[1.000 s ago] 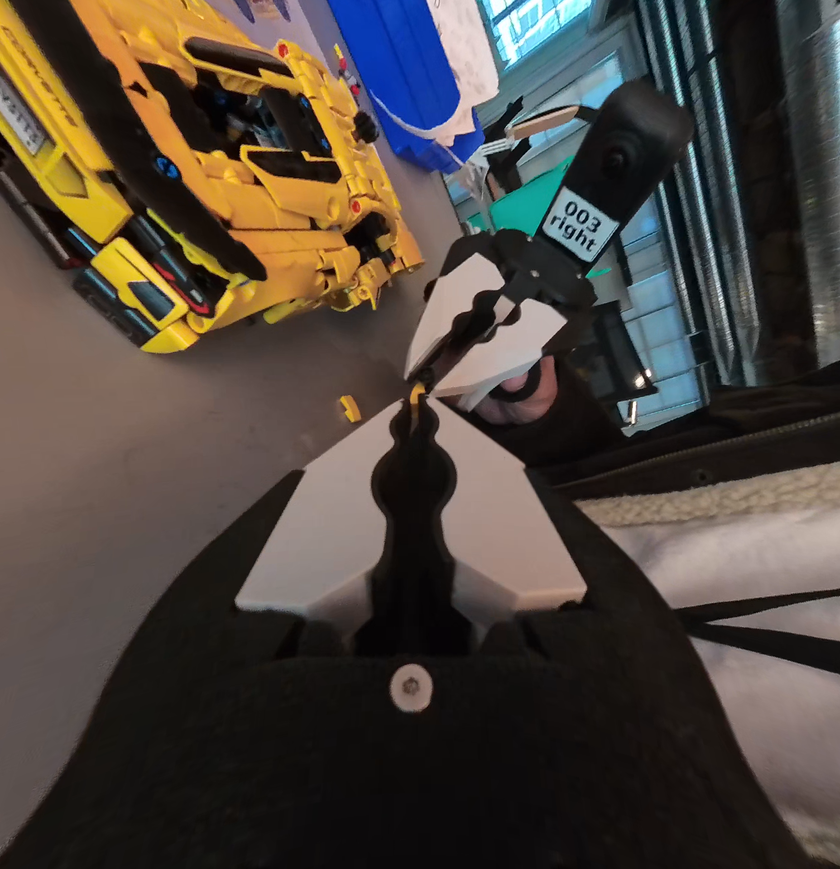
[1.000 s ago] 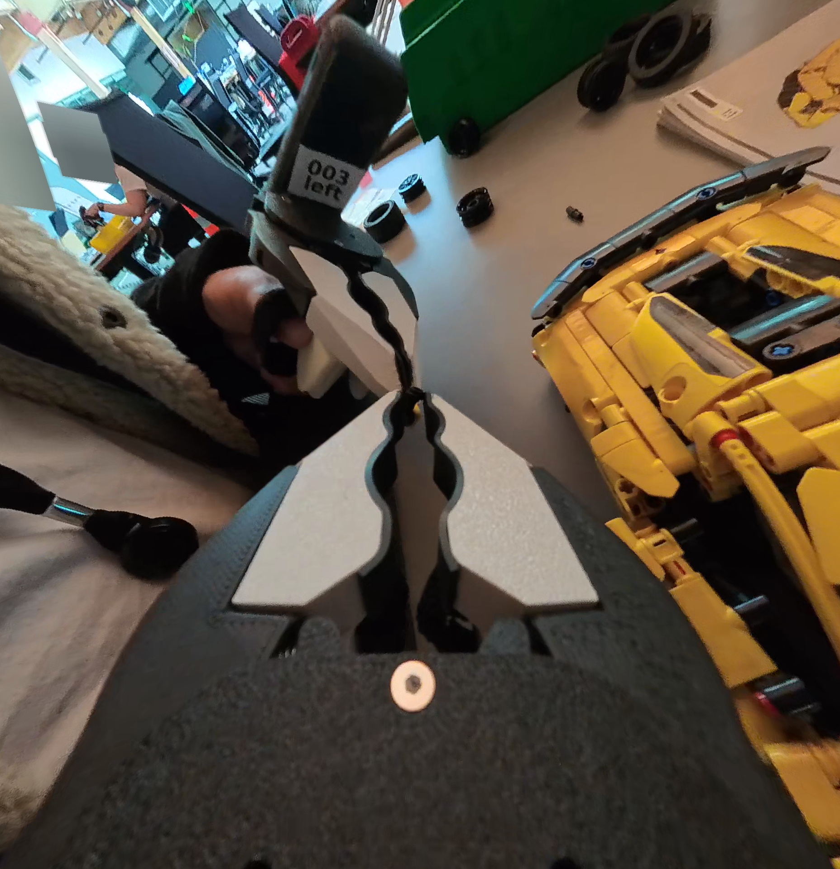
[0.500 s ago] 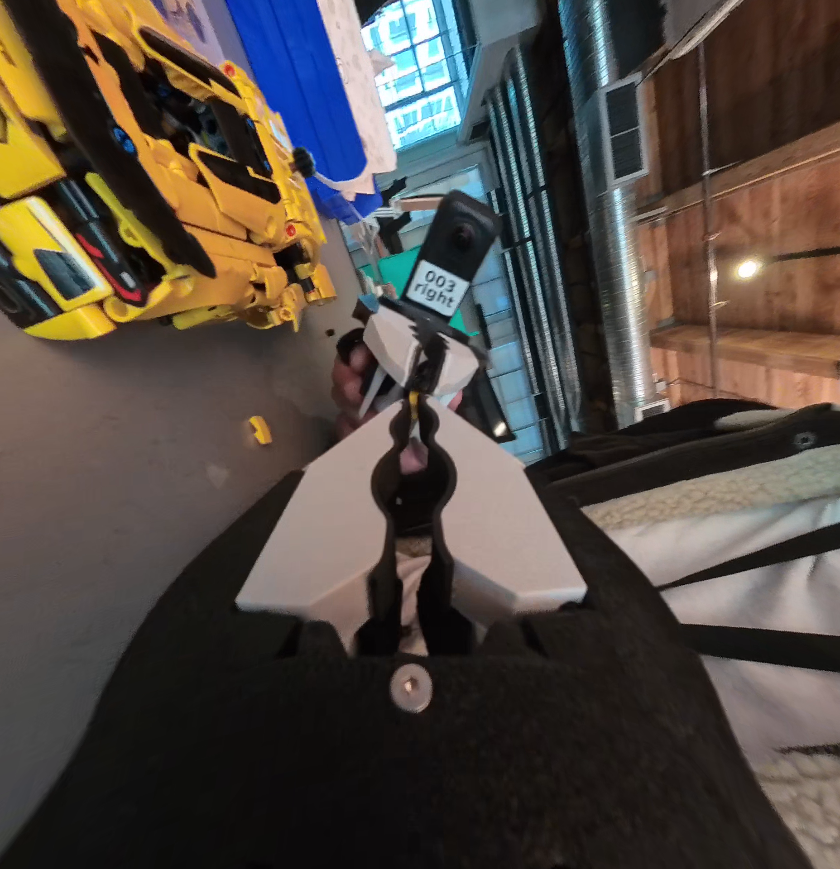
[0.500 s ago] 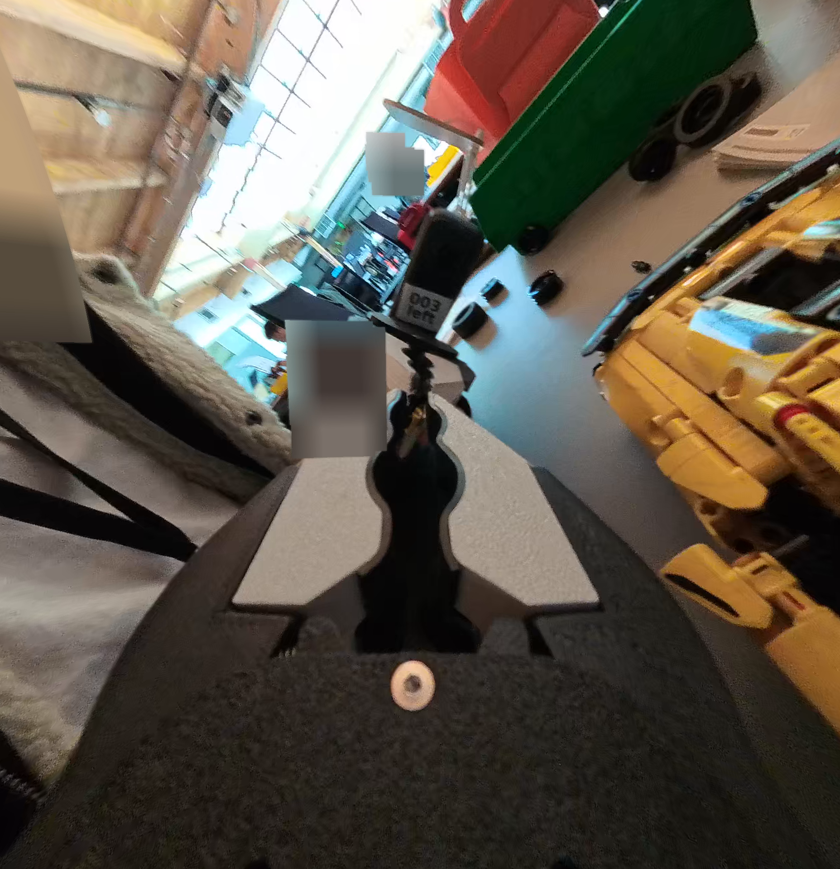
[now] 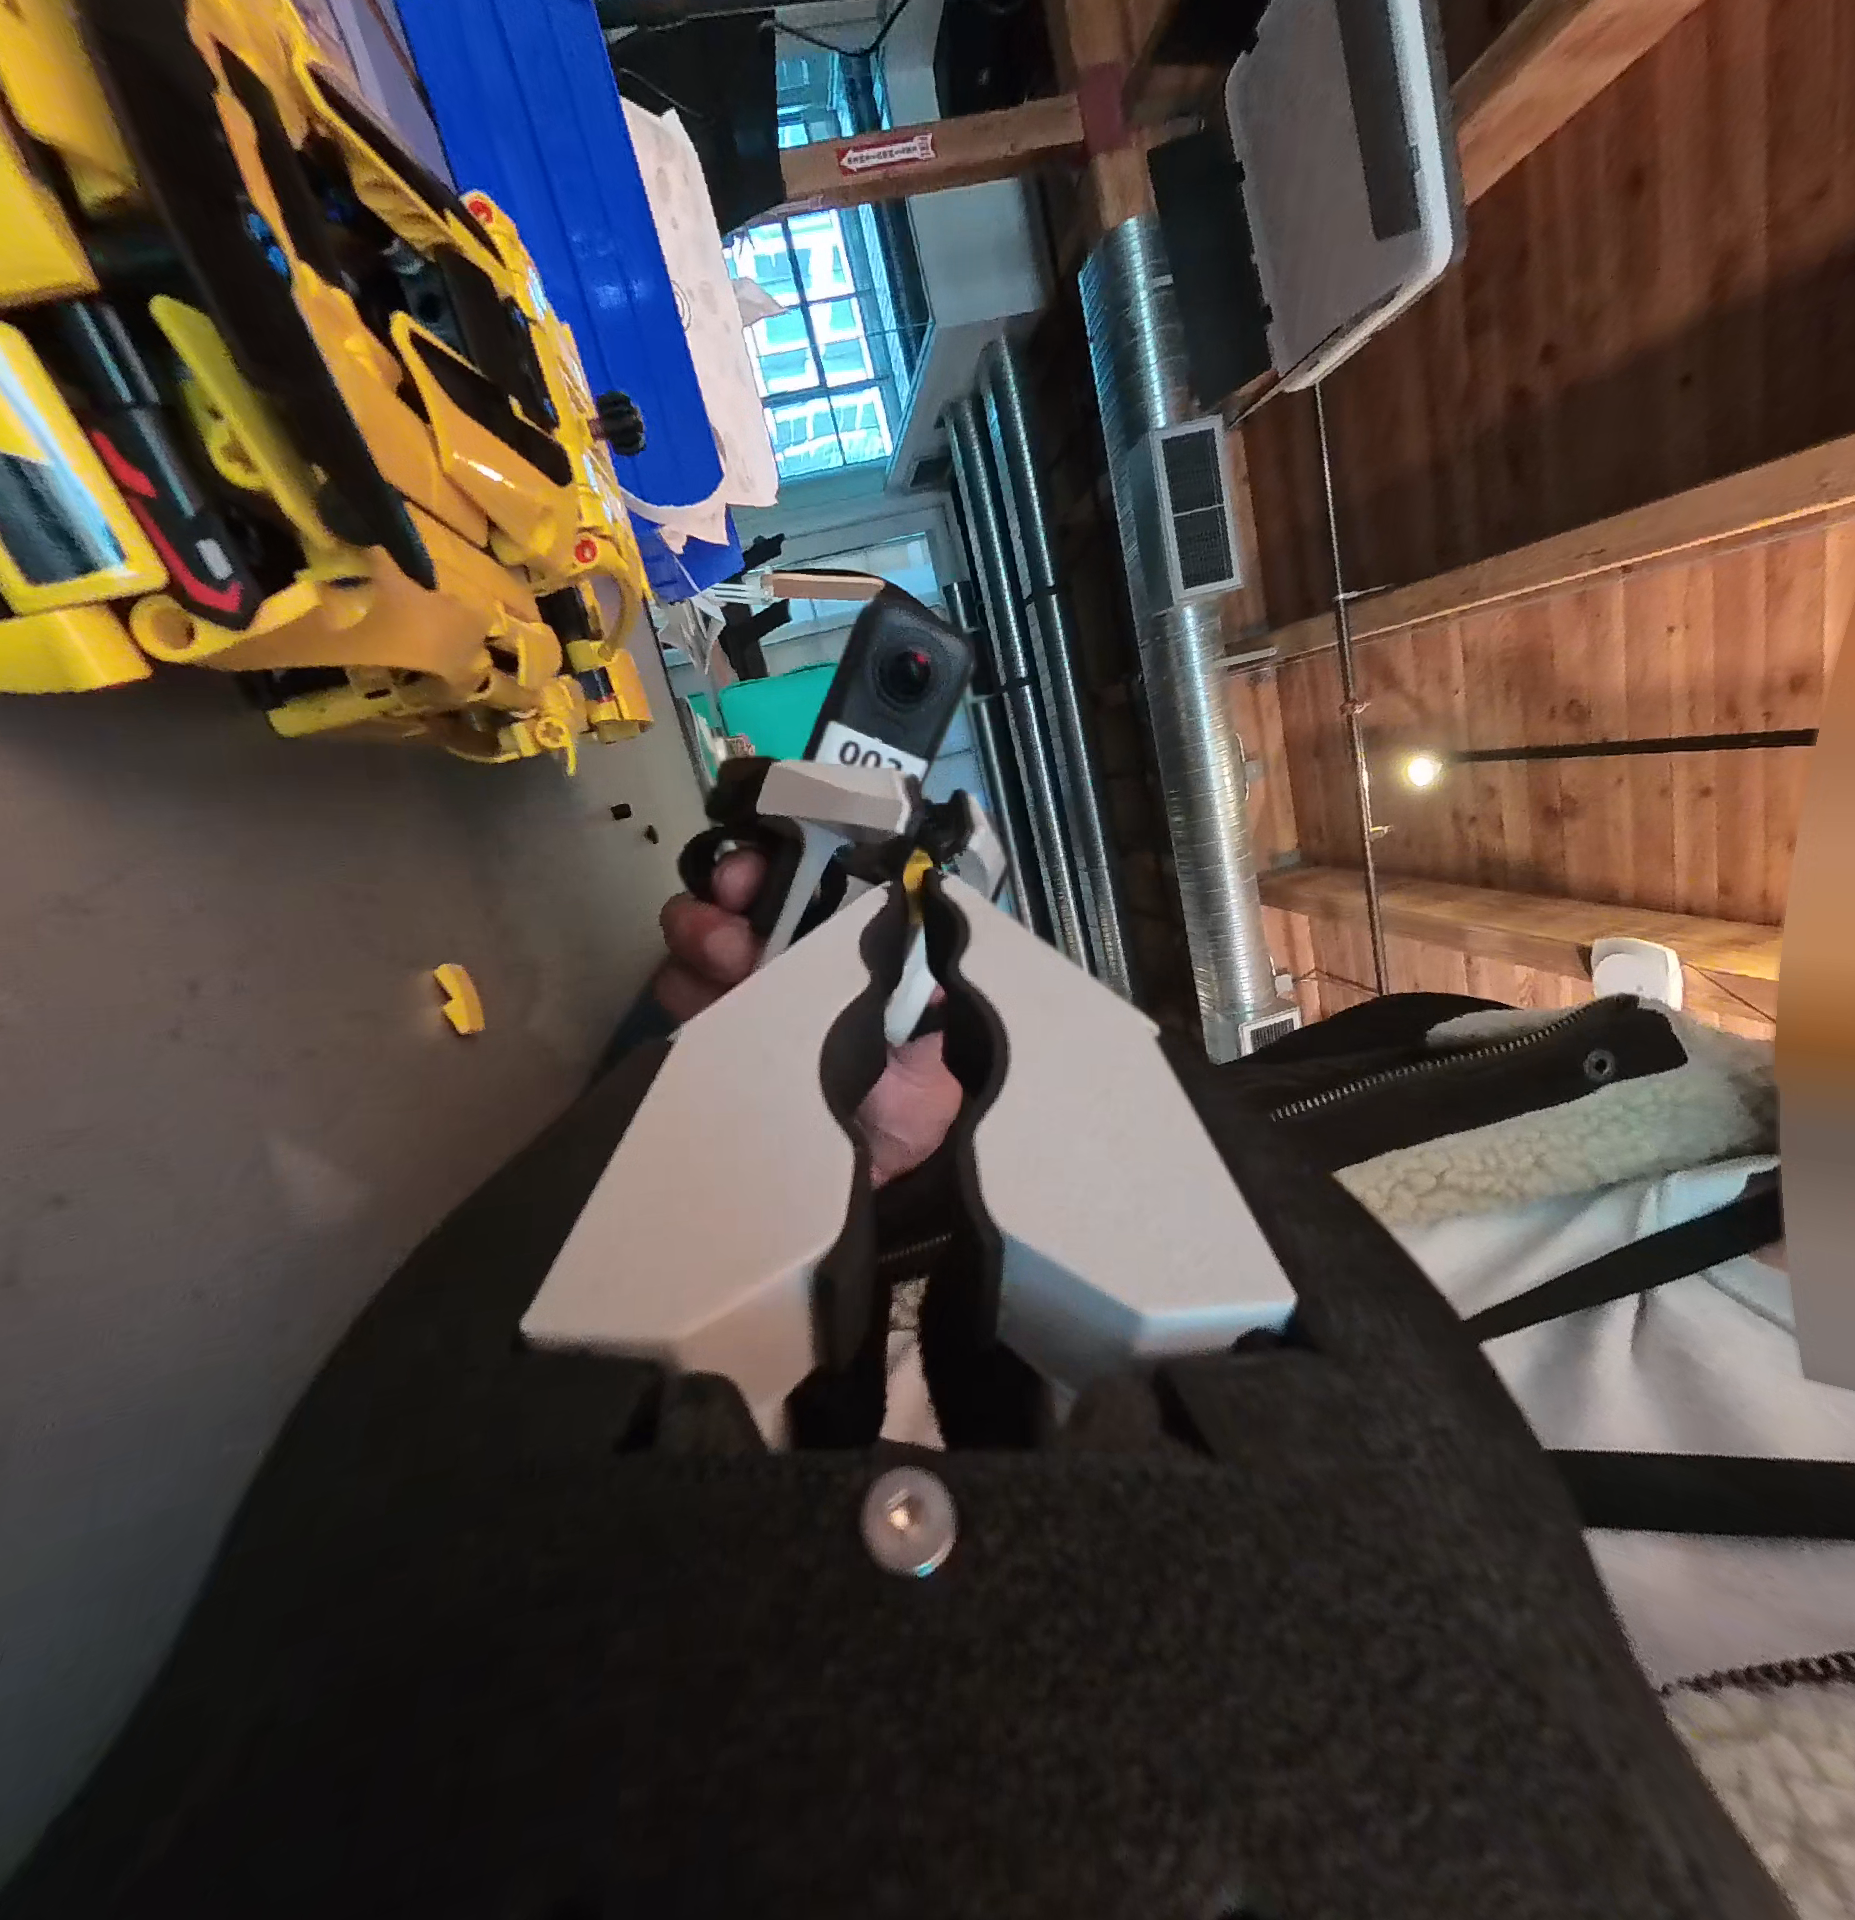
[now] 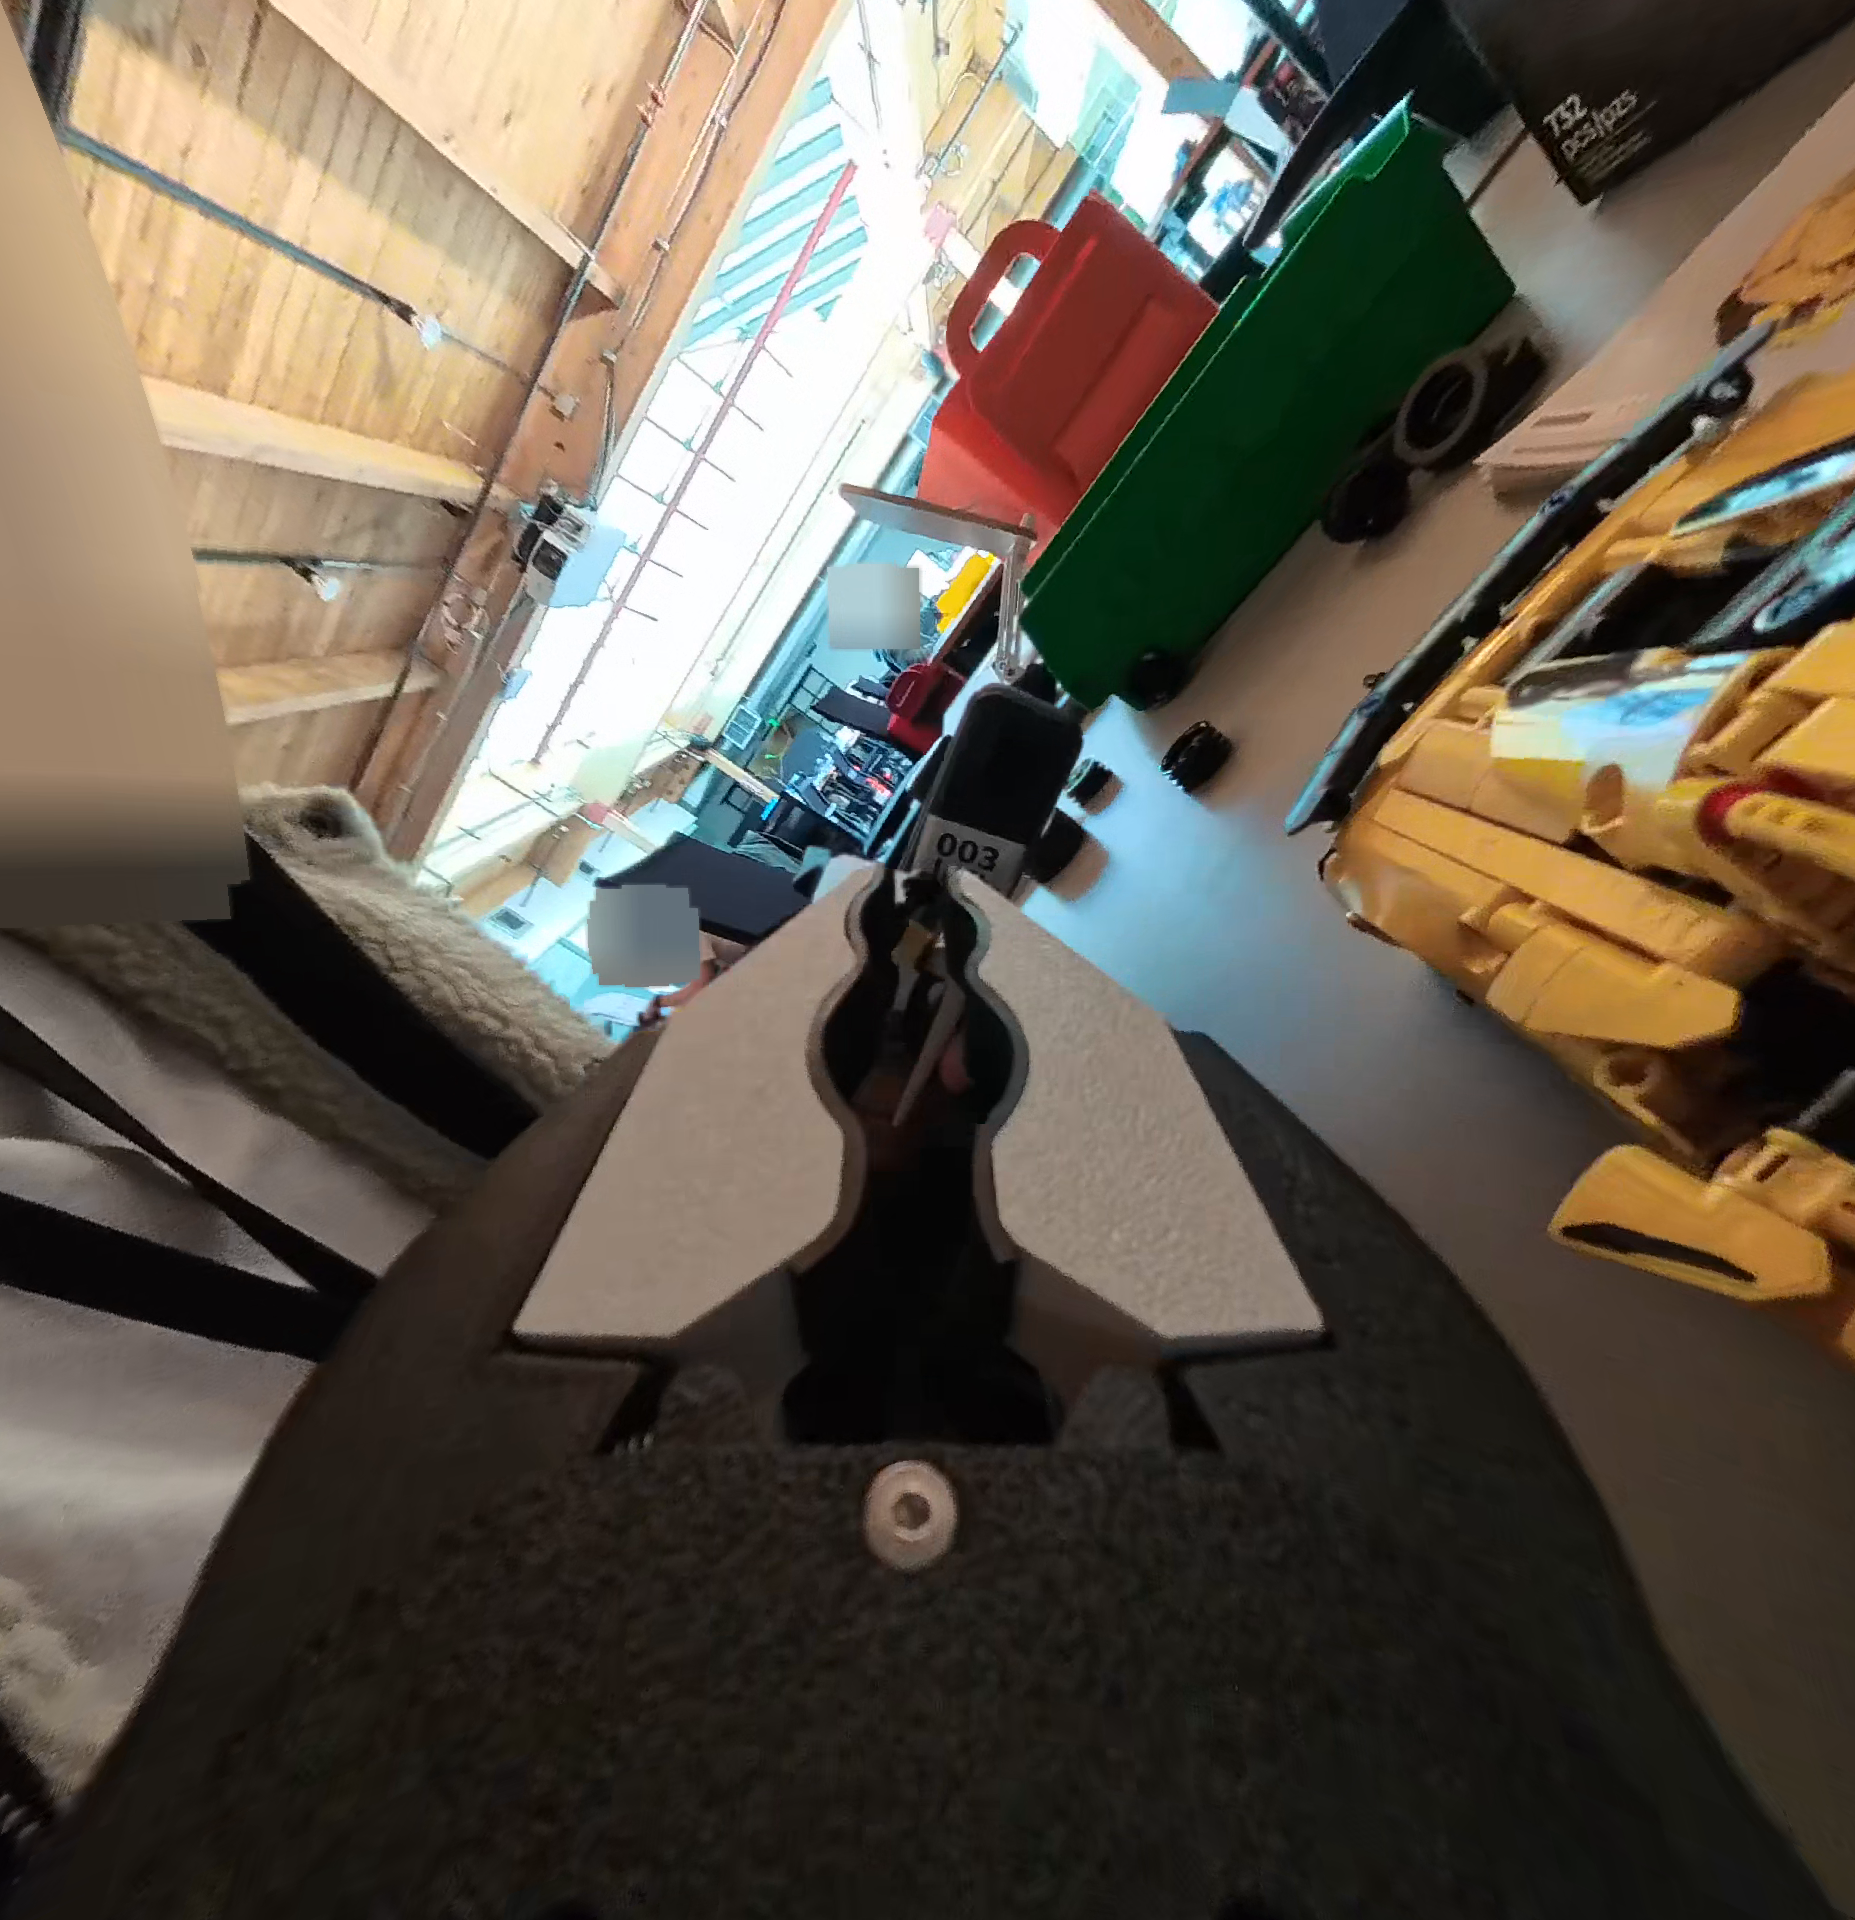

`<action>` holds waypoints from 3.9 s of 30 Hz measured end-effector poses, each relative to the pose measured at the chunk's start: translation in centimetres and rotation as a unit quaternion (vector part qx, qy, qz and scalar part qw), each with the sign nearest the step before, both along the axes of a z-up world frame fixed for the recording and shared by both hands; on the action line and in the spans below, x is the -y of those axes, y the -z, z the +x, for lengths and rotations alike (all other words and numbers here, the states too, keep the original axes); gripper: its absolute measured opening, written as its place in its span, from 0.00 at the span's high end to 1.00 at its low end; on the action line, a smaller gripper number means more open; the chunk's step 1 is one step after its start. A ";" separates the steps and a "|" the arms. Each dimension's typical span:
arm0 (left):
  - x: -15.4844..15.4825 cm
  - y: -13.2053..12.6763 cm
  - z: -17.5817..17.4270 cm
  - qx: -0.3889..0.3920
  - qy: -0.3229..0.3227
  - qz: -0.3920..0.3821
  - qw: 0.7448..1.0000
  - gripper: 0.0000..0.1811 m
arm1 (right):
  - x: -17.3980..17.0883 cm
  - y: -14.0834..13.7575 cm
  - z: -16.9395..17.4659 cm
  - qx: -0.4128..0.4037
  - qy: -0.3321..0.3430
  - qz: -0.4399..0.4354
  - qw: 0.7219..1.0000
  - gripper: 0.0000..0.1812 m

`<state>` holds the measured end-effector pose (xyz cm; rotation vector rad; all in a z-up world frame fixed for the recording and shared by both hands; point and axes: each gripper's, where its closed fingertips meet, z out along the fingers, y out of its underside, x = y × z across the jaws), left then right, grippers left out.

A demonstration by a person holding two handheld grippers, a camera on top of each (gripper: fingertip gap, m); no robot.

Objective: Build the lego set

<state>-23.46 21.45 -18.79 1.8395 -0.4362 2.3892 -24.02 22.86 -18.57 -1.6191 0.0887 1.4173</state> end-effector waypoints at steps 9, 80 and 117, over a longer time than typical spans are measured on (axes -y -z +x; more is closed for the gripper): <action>0.0 0.2 0.0 -0.008 -0.001 0.010 1.000 0.99 | 0.0 0.3 -0.1 0.017 -0.005 -0.009 1.000 0.96; -0.2 -0.1 -0.2 -0.018 -0.021 0.077 0.997 0.99 | 0.9 0.4 -0.3 0.021 -0.039 -0.064 0.997 0.97; 1.0 10.0 -0.3 -0.278 0.121 0.404 0.863 0.99 | 3.5 6.2 9.8 0.475 0.083 0.046 0.875 0.78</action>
